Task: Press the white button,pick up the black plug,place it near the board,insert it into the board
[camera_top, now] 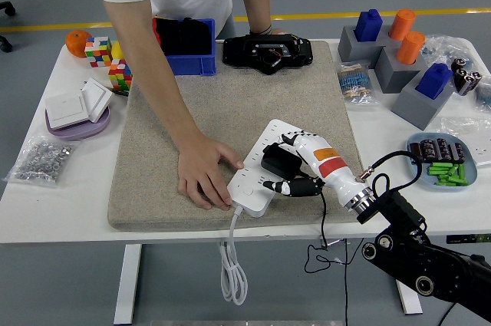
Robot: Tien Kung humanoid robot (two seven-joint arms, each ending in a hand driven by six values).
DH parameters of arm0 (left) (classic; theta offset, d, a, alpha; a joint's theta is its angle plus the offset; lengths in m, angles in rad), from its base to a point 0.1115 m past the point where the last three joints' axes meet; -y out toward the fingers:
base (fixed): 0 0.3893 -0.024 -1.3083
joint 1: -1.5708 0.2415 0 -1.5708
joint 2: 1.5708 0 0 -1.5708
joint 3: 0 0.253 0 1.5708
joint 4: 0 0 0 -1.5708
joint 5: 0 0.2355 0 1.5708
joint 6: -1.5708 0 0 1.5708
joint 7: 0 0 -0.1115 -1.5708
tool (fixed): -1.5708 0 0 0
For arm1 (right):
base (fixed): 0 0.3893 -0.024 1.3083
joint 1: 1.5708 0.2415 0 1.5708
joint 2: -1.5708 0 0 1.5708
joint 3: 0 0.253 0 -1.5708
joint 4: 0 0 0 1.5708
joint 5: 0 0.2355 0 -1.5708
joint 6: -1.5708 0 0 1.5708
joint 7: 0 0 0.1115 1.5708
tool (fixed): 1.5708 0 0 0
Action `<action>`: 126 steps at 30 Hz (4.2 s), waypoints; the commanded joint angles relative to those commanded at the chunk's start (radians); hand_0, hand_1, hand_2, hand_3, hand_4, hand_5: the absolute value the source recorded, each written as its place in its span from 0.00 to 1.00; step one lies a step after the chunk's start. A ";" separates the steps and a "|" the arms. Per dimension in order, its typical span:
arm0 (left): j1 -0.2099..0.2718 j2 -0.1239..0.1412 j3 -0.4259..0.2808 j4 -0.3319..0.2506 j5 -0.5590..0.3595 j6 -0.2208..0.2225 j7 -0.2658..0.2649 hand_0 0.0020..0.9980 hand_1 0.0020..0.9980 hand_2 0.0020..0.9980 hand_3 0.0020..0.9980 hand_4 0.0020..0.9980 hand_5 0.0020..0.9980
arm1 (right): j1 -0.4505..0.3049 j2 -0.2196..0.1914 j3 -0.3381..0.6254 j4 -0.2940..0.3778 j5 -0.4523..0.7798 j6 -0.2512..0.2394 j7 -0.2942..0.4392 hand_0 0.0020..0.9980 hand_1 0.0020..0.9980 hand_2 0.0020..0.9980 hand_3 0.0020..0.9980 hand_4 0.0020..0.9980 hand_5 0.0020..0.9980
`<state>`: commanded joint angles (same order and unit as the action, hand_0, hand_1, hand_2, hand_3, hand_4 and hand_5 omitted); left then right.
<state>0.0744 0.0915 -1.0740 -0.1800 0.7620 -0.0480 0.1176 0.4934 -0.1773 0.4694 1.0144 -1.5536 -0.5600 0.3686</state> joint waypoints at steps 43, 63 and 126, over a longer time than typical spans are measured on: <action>-0.002 0.003 0.004 0.000 0.007 0.000 0.001 0.71 0.66 0.59 0.67 0.67 0.25 | -0.029 -0.026 0.014 -0.013 -0.013 0.015 0.008 0.75 0.63 0.57 0.57 0.95 0.18; 0.003 0.003 -0.006 0.000 0.015 0.001 0.002 0.71 0.66 0.58 0.67 0.67 0.25 | -0.056 -0.081 0.147 0.197 -0.068 0.012 -0.008 0.75 0.63 0.57 0.57 0.95 0.18; 0.000 0.026 -0.045 0.000 0.043 0.003 0.002 0.71 0.66 0.58 0.68 0.67 0.26 | -0.526 -0.114 0.997 0.561 -0.140 0.123 -0.156 0.77 0.65 0.59 0.59 0.95 0.22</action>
<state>0.0742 0.1178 -1.1191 -0.1800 0.8047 -0.0454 0.1199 -0.0322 -0.2916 1.4659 1.5753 -1.6933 -0.4366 0.2121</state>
